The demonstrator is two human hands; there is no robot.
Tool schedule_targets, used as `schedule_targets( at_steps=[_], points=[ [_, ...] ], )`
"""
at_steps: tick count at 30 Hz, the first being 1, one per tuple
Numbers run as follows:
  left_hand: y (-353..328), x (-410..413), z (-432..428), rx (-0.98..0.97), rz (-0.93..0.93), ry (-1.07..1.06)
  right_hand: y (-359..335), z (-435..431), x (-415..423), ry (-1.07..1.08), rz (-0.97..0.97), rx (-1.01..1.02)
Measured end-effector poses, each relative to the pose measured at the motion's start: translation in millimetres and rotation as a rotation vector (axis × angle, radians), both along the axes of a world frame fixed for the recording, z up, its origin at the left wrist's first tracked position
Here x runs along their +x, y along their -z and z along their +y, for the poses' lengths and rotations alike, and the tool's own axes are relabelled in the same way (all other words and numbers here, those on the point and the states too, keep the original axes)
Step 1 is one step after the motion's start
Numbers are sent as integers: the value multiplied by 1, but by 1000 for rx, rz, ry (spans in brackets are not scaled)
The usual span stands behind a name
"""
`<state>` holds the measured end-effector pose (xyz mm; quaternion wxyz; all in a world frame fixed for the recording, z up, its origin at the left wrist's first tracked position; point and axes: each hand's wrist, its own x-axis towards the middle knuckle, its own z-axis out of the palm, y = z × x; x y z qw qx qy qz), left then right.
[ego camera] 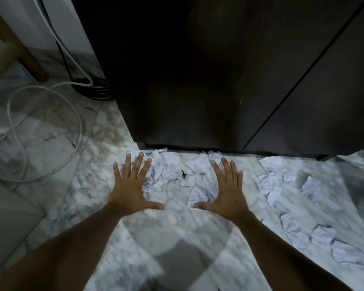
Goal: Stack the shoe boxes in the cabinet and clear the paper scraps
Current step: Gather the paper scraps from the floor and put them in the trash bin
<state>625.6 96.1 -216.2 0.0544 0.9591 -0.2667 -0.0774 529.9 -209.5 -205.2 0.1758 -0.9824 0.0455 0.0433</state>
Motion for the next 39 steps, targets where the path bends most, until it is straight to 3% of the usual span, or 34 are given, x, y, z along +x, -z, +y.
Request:
schedule_targets(
  at_steps=[5,12,26,32,39],
  points=[
    [3,24,-7,-14,-8,187,4,-12,41,-152,-24,-45],
    [5,22,-7,-117,-3,217,18,-8,42,-231,-93,-82],
    [9,-106,-10,-384,-35,155,2,17,-80,-194,-156,195],
    [1,-101,-6,-363,-89,162,-28,4,-21,-124,-200,102],
    [-17,-31,-28,-315,-91,-24,-14,13,57,-208,72,69]
  ],
)
